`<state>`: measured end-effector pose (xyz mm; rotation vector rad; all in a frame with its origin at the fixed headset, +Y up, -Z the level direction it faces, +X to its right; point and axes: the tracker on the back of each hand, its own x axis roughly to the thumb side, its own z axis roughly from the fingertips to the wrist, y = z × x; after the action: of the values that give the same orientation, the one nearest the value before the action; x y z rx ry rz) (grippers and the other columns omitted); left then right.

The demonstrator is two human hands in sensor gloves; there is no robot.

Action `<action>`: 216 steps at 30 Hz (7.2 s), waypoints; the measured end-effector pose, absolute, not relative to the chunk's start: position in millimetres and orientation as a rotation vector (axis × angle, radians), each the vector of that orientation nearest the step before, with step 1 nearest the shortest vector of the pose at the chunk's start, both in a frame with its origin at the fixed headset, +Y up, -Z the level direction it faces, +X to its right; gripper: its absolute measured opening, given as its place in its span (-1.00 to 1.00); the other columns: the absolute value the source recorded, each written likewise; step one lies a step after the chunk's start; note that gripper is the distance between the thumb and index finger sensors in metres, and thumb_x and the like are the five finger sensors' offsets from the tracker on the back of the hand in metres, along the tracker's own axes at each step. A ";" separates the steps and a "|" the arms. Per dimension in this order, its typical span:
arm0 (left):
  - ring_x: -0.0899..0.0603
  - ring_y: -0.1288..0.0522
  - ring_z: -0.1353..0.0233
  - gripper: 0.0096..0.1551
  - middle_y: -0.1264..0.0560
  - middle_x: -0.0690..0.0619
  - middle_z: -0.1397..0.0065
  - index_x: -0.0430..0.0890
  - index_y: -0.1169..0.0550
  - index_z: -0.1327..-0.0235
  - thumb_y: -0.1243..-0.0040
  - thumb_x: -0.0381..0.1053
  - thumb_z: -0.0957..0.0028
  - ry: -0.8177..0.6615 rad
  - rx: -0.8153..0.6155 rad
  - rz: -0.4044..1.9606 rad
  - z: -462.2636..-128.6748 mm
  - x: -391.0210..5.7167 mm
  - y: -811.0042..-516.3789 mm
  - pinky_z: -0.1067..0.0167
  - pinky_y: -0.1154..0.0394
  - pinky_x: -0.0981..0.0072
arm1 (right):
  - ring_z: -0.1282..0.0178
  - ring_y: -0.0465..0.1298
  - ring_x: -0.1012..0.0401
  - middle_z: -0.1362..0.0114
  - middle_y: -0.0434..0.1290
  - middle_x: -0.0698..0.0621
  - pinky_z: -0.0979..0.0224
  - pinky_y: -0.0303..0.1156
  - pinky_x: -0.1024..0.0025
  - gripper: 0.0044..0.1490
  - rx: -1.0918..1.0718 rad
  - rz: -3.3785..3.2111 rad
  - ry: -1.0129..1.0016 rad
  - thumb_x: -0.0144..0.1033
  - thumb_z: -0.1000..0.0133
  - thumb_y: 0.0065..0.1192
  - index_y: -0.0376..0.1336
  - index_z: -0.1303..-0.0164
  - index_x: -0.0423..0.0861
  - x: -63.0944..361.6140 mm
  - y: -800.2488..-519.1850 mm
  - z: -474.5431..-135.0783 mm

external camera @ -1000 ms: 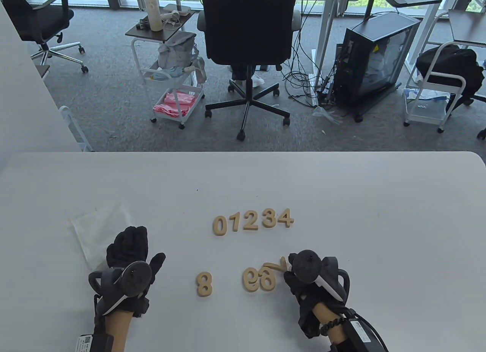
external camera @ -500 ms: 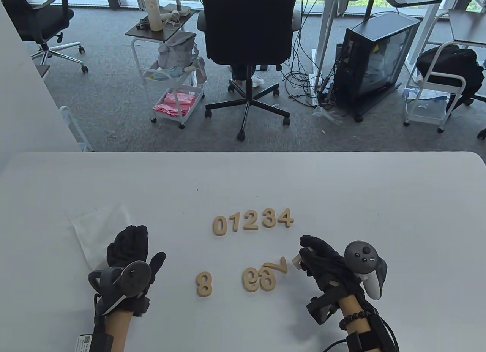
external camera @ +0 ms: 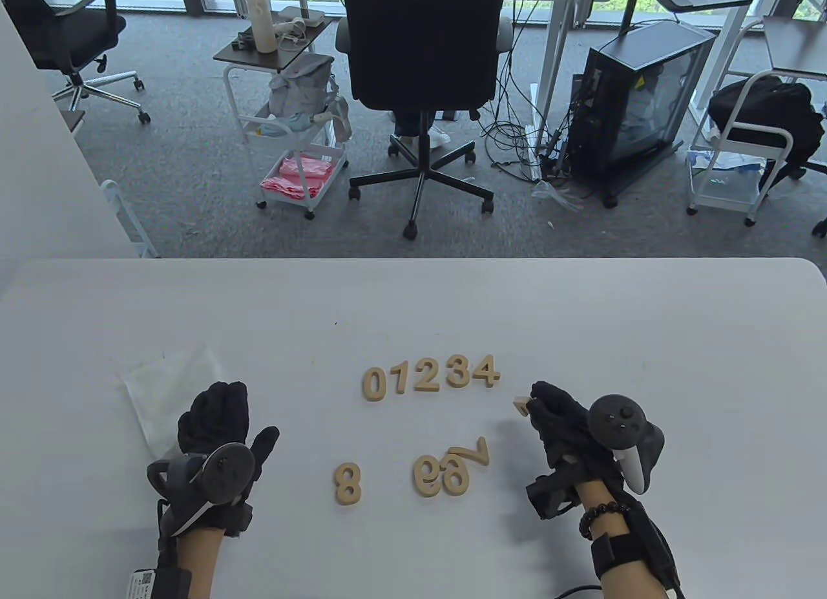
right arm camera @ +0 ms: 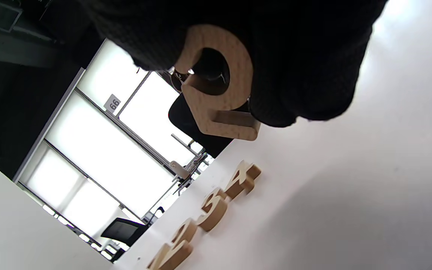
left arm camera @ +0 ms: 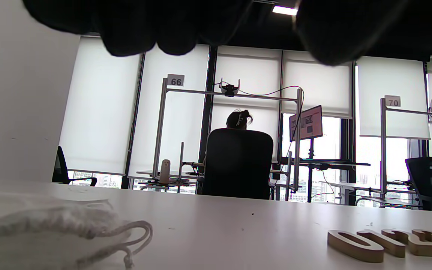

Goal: Empty bag and arrange number blocks in order

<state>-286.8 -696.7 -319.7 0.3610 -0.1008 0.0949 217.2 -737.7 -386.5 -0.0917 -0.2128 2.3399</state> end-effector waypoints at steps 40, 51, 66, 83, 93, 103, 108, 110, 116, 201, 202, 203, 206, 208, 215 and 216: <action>-0.60 -0.34 -0.53 0.01 -0.21 -0.42 -0.61 -0.31 -0.26 -0.60 -0.17 0.28 -0.05 -0.083 0.382 0.132 -318.3 -292.9 -693.4 -0.36 -0.27 -0.54 | -0.43 0.53 -0.13 -0.55 0.31 -0.23 -0.43 0.55 0.05 -0.35 -0.061 3.074 0.027 -0.38 -0.05 0.43 0.32 -0.39 -0.12 145.4 -768.5 -487.6; -0.60 -0.34 -0.53 0.01 -0.22 -0.42 -0.61 -0.31 -0.26 -0.60 -0.17 0.28 -0.05 -0.083 0.384 0.132 -318.0 -293.0 -692.8 -0.36 -0.27 -0.54 | -0.41 0.55 -0.10 -0.53 0.33 -0.22 -0.42 0.57 0.08 -0.39 -0.054 3.083 0.041 -0.42 -0.06 0.41 0.33 -0.37 -0.06 149.2 -767.2 -487.5; -0.60 -0.34 -0.53 0.01 -0.22 -0.43 -0.61 -0.31 -0.26 -0.60 -0.17 0.28 -0.05 -0.083 0.386 0.132 -317.9 -293.2 -691.8 -0.36 -0.27 -0.54 | -0.40 0.52 -0.22 -0.59 0.27 -0.27 -0.41 0.52 -0.11 -0.26 0.072 2.998 -0.083 -0.18 -0.10 0.35 0.26 -0.49 -0.16 147.8 -735.3 -467.8; -0.60 -0.34 -0.53 0.01 -0.21 -0.42 -0.61 -0.31 -0.26 -0.60 -0.17 0.28 -0.05 -0.095 0.400 0.140 -316.2 -292.6 -691.5 -0.36 -0.27 -0.55 | -0.32 0.55 -0.24 -0.61 0.26 -0.31 -0.35 0.54 -0.15 -0.13 0.620 3.007 0.024 -0.06 -0.10 0.35 0.21 -0.56 -0.20 87.9 -701.2 -350.3; -0.60 -0.34 -0.53 0.01 -0.22 -0.42 -0.61 -0.31 -0.26 -0.60 -0.18 0.27 -0.05 -0.097 0.397 0.141 -315.4 -292.1 -691.5 -0.36 -0.26 -0.54 | -0.24 0.60 -0.23 -0.62 0.25 -0.33 -0.26 0.59 -0.14 -0.04 0.722 3.124 0.234 -0.04 -0.09 0.36 0.12 -0.62 -0.21 51.6 -743.6 -324.5; -0.60 -0.34 -0.53 0.01 -0.21 -0.42 -0.61 -0.31 -0.26 -0.60 -0.18 0.28 -0.05 -0.101 0.397 0.134 -315.1 -291.4 -691.2 -0.36 -0.26 -0.55 | -0.24 0.60 -0.21 -0.62 0.25 -0.26 -0.27 0.58 -0.12 -0.07 0.773 3.244 0.240 -0.09 -0.09 0.37 0.11 -0.61 -0.19 43.0 -761.6 -320.9; -0.60 -0.34 -0.53 0.01 -0.21 -0.43 -0.60 -0.31 -0.26 -0.60 -0.17 0.28 -0.05 -0.100 0.397 0.137 -315.0 -291.5 -691.2 -0.36 -0.26 -0.55 | -0.27 0.58 -0.25 -0.60 0.27 -0.31 -0.28 0.57 -0.15 -0.07 0.747 3.278 0.213 -0.08 -0.09 0.37 0.13 -0.60 -0.22 40.8 -764.5 -315.7; -0.60 -0.34 -0.53 0.01 -0.21 -0.43 -0.61 -0.31 -0.26 -0.60 -0.17 0.28 -0.05 -0.100 0.396 0.138 -314.7 -291.4 -691.2 -0.36 -0.26 -0.55 | -0.27 0.58 -0.26 -0.57 0.29 -0.33 -0.28 0.57 -0.15 -0.10 0.715 3.271 0.171 -0.08 -0.09 0.36 0.17 -0.57 -0.23 42.0 -765.3 -313.5; -0.60 -0.34 -0.53 0.01 -0.21 -0.42 -0.61 -0.31 -0.26 -0.60 -0.17 0.28 -0.05 -0.095 0.391 0.139 -314.4 -291.8 -691.1 -0.36 -0.26 -0.55 | -0.24 0.59 -0.24 -0.53 0.31 -0.38 -0.24 0.59 -0.12 -0.11 0.623 3.239 0.117 -0.05 -0.06 0.40 0.23 -0.51 -0.25 43.2 -769.0 -310.8; -0.60 -0.34 -0.53 0.01 -0.22 -0.43 -0.60 -0.31 -0.26 -0.60 -0.17 0.28 -0.05 -0.073 0.401 0.145 -316.6 -294.6 -688.1 -0.36 -0.26 -0.55 | 0.05 0.74 0.01 -0.23 0.59 -0.19 0.04 0.79 0.28 -0.37 -0.684 2.586 -0.081 -0.37 -0.03 0.51 0.39 -0.33 -0.17 228.0 -740.3 -487.9; -0.60 -0.34 -0.53 0.01 -0.21 -0.42 -0.61 -0.31 -0.26 -0.60 -0.17 0.28 -0.05 -0.072 0.400 0.146 -316.9 -294.7 -688.2 -0.36 -0.26 -0.55 | 0.05 0.74 0.00 -0.23 0.59 -0.19 0.05 0.79 0.29 -0.37 -0.701 2.609 -0.065 -0.37 -0.02 0.51 0.40 -0.33 -0.18 225.6 -743.4 -490.8; -0.60 -0.34 -0.53 0.01 -0.21 -0.43 -0.61 -0.31 -0.26 -0.60 -0.17 0.28 -0.05 -0.072 0.400 0.146 -316.8 -294.6 -688.1 -0.36 -0.26 -0.55 | 0.05 0.75 0.01 -0.23 0.59 -0.20 0.05 0.80 0.29 -0.38 -0.705 2.616 -0.067 -0.37 -0.02 0.51 0.40 -0.32 -0.18 225.0 -744.2 -491.4; -0.60 -0.34 -0.53 0.01 -0.21 -0.42 -0.61 -0.31 -0.26 -0.60 -0.17 0.27 -0.05 -0.070 0.401 0.145 -316.9 -295.0 -687.8 -0.36 -0.26 -0.55 | 0.08 0.75 0.01 -0.22 0.59 -0.21 0.06 0.80 0.30 -0.40 -0.708 2.652 -0.040 -0.37 -0.02 0.52 0.42 -0.29 -0.18 221.2 -750.3 -497.1; -0.60 -0.34 -0.53 0.01 -0.21 -0.42 -0.61 -0.31 -0.26 -0.60 -0.17 0.28 -0.05 -0.067 0.400 0.146 -316.9 -295.5 -688.0 -0.36 -0.26 -0.55 | 0.09 0.76 0.01 -0.20 0.60 -0.21 0.07 0.81 0.30 -0.40 -0.697 2.658 -0.050 -0.37 -0.01 0.52 0.42 -0.28 -0.20 219.6 -753.1 -500.0; -0.60 -0.34 -0.53 0.01 -0.22 -0.43 -0.60 -0.31 -0.26 -0.60 -0.17 0.27 -0.05 -0.067 0.393 0.144 -317.7 -295.5 -688.2 -0.36 -0.26 -0.55 | 0.17 0.78 -0.02 -0.17 0.63 -0.22 0.10 0.81 0.30 -0.39 -0.724 2.747 -0.034 -0.36 -0.02 0.51 0.43 -0.28 -0.26 215.8 -757.0 -506.8; -0.60 -0.34 -0.53 0.01 -0.21 -0.43 -0.60 -0.31 -0.26 -0.60 -0.17 0.28 -0.05 -0.066 0.392 0.142 -317.9 -295.5 -688.4 -0.36 -0.26 -0.55 | 0.17 0.78 -0.02 -0.16 0.63 -0.23 0.11 0.80 0.30 -0.39 -0.723 2.757 -0.043 -0.36 -0.02 0.51 0.43 -0.28 -0.26 214.9 -757.9 -507.9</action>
<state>-295.5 -688.4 -317.9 0.3917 -0.0664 0.1416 214.9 -757.9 -507.9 -0.7229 -0.0434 2.7569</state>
